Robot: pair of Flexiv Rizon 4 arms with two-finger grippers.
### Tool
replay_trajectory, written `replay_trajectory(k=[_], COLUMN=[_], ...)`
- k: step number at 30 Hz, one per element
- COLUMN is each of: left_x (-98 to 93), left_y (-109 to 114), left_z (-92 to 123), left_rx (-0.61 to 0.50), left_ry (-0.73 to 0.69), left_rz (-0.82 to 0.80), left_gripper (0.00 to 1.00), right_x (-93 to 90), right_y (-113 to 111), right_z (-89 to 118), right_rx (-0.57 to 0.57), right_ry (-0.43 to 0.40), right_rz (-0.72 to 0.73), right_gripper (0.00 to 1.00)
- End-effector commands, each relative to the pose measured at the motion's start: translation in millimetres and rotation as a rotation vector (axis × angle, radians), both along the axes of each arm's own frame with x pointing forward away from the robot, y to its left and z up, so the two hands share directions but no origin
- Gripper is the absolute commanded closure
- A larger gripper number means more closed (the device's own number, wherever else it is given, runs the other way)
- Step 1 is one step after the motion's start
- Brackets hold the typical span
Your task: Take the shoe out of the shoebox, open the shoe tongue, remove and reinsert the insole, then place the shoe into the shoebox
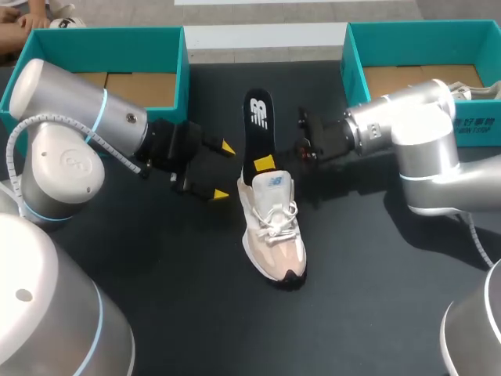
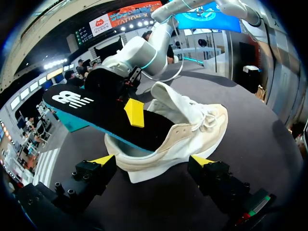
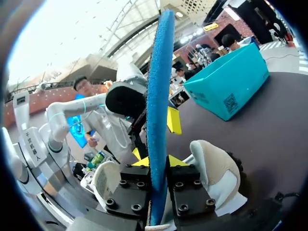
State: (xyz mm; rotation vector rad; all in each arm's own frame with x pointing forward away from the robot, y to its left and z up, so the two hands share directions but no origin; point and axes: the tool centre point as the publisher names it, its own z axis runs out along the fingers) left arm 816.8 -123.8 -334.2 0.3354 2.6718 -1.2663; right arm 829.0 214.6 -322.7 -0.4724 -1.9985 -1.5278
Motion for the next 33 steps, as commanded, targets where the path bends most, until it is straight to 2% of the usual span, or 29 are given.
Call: replay_trajectory(k=[1, 8, 13, 15, 16, 17, 18, 25, 30, 33], left_x=[0.0, 0.0, 0.0, 0.0, 0.0, 0.0, 0.0, 0.0, 0.0, 0.0], left_y=[-0.4, -0.4, -0.4, -0.4, -0.4, -0.4, -0.4, -0.4, -0.4, -0.4], left_z=[0.2, 0.2, 0.2, 0.2, 0.2, 0.2, 0.2, 0.2, 0.2, 0.2], left_rx=[0.005, 0.005, 0.005, 0.005, 0.005, 0.005, 0.005, 0.005, 0.005, 0.005], left_ry=[0.000, 0.000, 0.000, 0.000, 0.000, 0.000, 0.000, 0.000, 0.000, 0.000], left_rz=[0.000, 0.000, 0.000, 0.000, 0.000, 0.000, 0.000, 0.000, 0.000, 0.000], left_gripper=[0.00, 0.00, 0.00, 0.00, 0.00, 0.00, 0.00, 0.00, 0.00, 0.00], right_x=[-2.0, -30.6, -37.8, -34.7, -32.6, -30.2, -28.0, -12.6, 1.1, 7.1], right_y=[-0.5, -3.6, -2.6, -2.3, -2.6, -2.4, -2.5, -4.9, -4.6, -2.4], right_z=[-9.6, -26.4, -30.9, -26.4, -24.2, -21.6, -19.5, -2.7, 1.9, 1.2], right_rx=[-0.001, -0.014, -0.014, -0.013, -0.016, -0.015, -0.023, -0.033, -0.036, -0.037], right_ry=[0.031, 0.123, 0.147, 0.131, 0.116, 0.113, 0.103, 0.039, 0.015, 0.016], right_rz=[0.014, 0.009, 0.004, -0.002, -0.002, -0.002, 0.005, 0.010, 0.019, 0.035], right_gripper=[1.00, 1.00, 1.00, 1.00, 0.90, 0.71, 0.69, 0.68, 0.68, 0.73])
